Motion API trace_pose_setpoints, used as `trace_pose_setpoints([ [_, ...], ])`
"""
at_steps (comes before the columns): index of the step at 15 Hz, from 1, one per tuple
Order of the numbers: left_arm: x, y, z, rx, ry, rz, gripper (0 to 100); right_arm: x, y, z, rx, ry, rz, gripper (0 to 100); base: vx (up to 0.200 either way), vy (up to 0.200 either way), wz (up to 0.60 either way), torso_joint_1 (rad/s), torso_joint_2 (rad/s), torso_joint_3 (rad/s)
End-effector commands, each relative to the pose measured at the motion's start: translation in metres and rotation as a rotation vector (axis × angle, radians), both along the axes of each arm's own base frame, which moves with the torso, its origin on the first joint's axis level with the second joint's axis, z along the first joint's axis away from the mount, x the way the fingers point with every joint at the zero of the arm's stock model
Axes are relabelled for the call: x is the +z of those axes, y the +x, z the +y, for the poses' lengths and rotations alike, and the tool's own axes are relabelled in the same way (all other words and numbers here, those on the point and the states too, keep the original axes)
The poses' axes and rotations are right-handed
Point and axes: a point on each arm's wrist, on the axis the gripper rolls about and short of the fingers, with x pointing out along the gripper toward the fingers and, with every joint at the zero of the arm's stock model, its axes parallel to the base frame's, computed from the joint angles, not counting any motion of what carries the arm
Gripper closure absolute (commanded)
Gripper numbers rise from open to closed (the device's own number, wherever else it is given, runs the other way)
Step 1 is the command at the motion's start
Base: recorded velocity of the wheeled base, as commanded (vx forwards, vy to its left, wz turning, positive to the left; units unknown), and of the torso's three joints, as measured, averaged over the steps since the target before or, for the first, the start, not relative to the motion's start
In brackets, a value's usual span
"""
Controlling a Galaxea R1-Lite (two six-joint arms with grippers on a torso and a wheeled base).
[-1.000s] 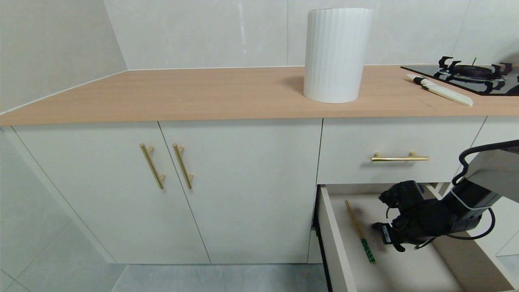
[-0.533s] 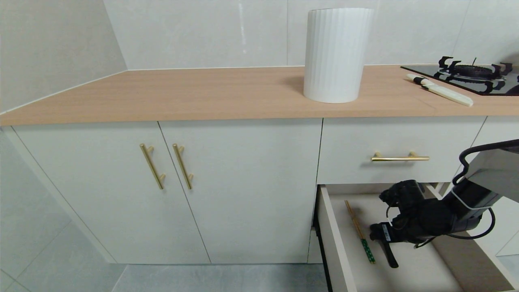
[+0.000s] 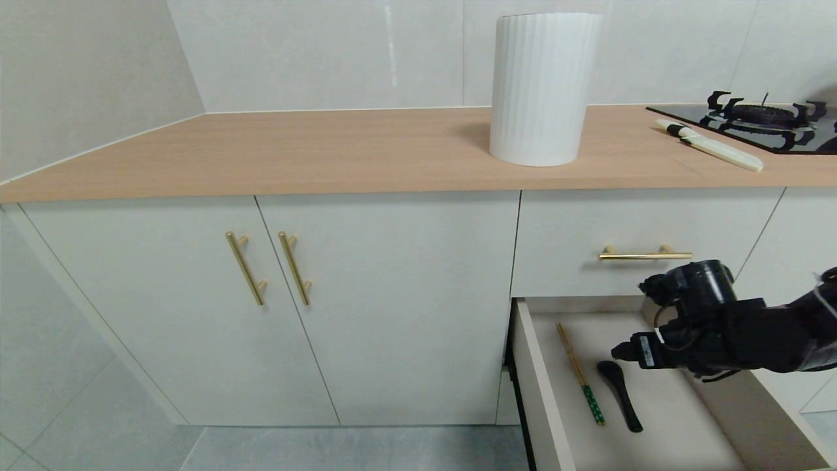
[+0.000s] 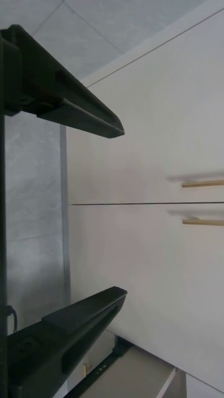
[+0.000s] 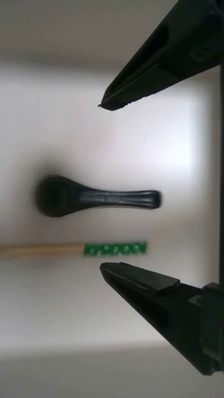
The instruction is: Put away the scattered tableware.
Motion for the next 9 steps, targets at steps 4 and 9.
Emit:
trace_pose_setpoints([
  [4,0.0,0.0,0.0,0.001,0.0,-0.001,0,0.078,-0.088,-0.006,0.031,0.036,-0.236,0,0.0,0.0,0.0,0.0,0.0,0.0],
  [9,-0.001,0.0,0.0,0.002,0.05,0.003,0,0.071,-0.127,-0.004,0.073,0.039,-0.229,0,0.0,0.0,0.0,0.0,0.0,0.0],
])
